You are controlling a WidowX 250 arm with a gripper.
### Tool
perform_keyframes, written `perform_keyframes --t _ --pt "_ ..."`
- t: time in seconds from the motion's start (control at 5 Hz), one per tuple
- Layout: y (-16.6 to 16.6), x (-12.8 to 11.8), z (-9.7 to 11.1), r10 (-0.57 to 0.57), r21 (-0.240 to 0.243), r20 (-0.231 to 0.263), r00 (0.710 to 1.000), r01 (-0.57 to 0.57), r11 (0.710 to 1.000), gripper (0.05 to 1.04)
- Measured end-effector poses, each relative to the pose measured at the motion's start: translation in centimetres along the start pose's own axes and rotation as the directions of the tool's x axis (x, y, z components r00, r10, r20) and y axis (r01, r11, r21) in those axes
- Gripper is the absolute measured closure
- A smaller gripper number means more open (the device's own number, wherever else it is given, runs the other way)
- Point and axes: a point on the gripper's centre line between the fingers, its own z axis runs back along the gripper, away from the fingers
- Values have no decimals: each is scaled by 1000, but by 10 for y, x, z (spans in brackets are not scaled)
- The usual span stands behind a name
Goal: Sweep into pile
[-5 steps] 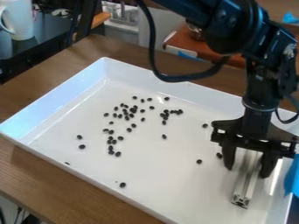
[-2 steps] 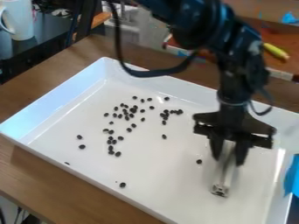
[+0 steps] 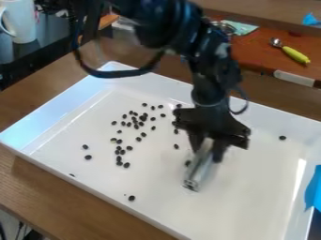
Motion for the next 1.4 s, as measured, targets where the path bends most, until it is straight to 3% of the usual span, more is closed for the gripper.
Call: perform_keyframes --t 0.2,0.6,1.0,1.2,1.4 --pt "28 7 -3 -45 36 31 999 44 998 704" --pt "98 0 1 -119 156 1 993 117 981 704" --pt "162 -29 9 -199 279 -106 974 221 934 705" --pt "181 -35 13 -199 309 -99 975 220 925 705" --pt "179 -56 19 -175 244 -96 980 193 950 705"
